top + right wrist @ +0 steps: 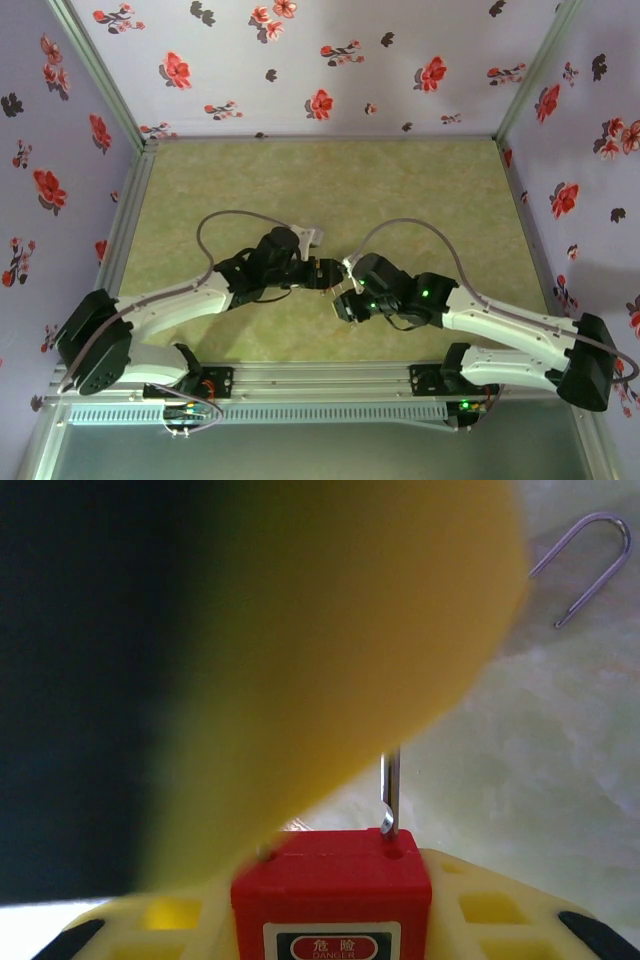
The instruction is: Unlock with the key
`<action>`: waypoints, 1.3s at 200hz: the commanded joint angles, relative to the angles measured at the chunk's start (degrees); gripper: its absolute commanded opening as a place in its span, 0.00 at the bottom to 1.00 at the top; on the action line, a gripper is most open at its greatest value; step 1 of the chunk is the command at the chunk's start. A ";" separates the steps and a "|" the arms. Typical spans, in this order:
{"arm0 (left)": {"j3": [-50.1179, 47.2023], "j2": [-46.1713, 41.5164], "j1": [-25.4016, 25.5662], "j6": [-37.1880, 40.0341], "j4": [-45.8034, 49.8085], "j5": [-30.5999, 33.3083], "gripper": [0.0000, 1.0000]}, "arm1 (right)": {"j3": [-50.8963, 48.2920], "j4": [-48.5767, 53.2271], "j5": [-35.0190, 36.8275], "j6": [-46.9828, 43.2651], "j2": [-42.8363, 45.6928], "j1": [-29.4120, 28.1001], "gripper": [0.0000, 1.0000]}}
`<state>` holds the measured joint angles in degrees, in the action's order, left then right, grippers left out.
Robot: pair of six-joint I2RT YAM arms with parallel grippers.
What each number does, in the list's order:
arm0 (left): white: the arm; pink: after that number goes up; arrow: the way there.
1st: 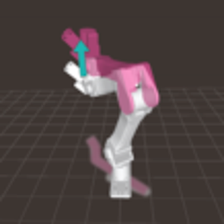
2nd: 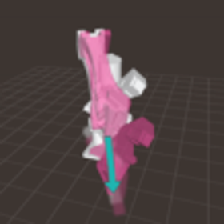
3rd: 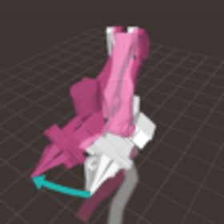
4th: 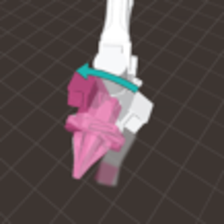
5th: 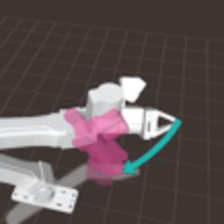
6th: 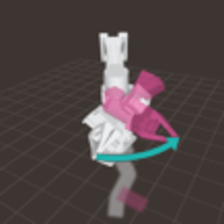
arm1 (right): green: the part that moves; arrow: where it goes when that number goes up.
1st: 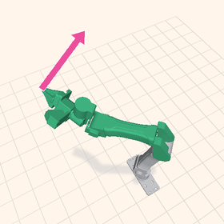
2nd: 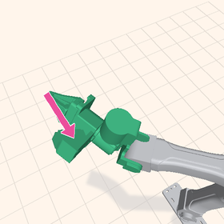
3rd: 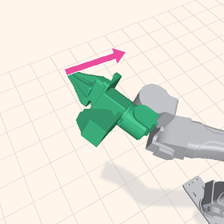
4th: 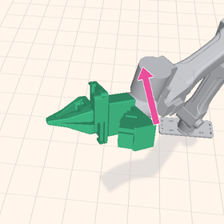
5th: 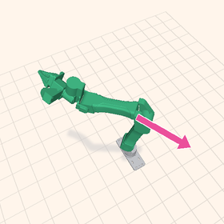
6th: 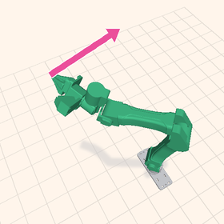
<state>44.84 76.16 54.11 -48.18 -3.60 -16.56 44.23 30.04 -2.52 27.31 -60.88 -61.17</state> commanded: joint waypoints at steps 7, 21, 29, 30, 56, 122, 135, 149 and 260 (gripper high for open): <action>1.51 3.01 0.56 -2.18 1.27 -1.59 0.47 | 3.38 0.69 5.47 -4.20 -1.32 -1.31 0.00; 1.48 3.54 0.56 -2.53 1.48 -1.05 0.35 | 3.75 0.88 6.98 -4.93 -1.78 -1.90 0.00; 1.31 3.71 0.56 -2.85 1.14 -0.93 0.28 | 4.00 1.19 8.17 -5.31 -1.96 -2.31 0.00; 1.31 3.72 0.56 -2.82 1.09 -0.93 0.27 | 4.01 1.22 8.29 -5.32 -1.96 -2.30 0.00; 1.56 3.99 0.43 -2.74 1.66 -0.69 0.05 | 4.88 2.62 12.48 -6.43 -2.09 -2.91 0.00; 1.84 -1.65 -0.32 1.78 4.94 5.75 0.00 | 0.89 -2.62 19.97 -4.34 8.76 -2.93 0.55; 2.73 -2.10 -0.36 3.22 6.45 6.08 0.00 | 0.22 -2.85 18.77 -2.73 11.96 -1.46 0.75; 3.39 -2.18 -0.40 4.67 7.57 6.33 0.00 | 0.08 -0.89 18.18 -0.79 14.72 1.16 0.84; 7.09 0.96 -0.23 7.38 10.53 7.24 0.00 | -7.50 -11.17 -2.28 6.69 11.11 4.90 0.86</action>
<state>49.30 75.44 53.84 -42.83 5.69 -10.04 39.42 26.59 1.78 30.39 -48.31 -56.23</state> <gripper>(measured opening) 0.073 0.869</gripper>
